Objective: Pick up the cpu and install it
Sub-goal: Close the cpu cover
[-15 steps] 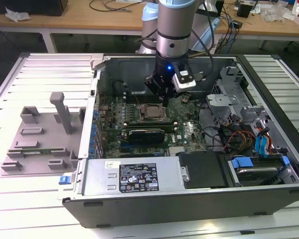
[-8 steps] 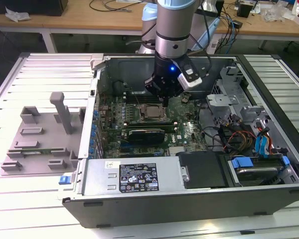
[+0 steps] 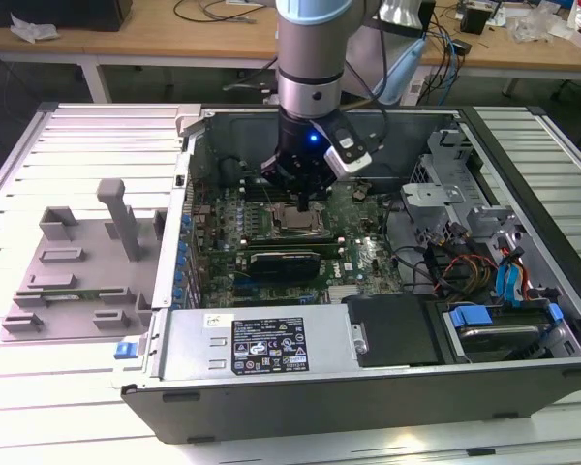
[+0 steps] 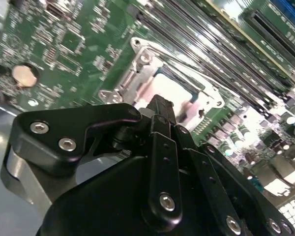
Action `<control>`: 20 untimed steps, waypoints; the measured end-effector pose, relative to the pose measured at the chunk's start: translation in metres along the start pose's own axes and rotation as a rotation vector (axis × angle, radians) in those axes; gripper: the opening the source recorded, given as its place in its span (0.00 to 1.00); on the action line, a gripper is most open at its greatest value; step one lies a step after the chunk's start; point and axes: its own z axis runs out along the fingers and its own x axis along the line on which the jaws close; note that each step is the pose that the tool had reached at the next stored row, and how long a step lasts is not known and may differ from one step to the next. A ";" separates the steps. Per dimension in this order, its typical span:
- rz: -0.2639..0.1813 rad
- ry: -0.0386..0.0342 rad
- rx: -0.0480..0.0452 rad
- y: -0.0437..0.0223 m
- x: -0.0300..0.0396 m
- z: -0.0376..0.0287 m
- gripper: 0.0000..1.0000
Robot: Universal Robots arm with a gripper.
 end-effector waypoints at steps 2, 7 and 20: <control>-0.005 -0.0001 -0.0001 0.0008 0.0086 0.0009 0.11; -0.015 -0.0002 -0.0004 0.0026 0.0264 0.0044 0.11; -0.015 -0.0003 -0.0004 0.0031 0.0365 0.0186 0.11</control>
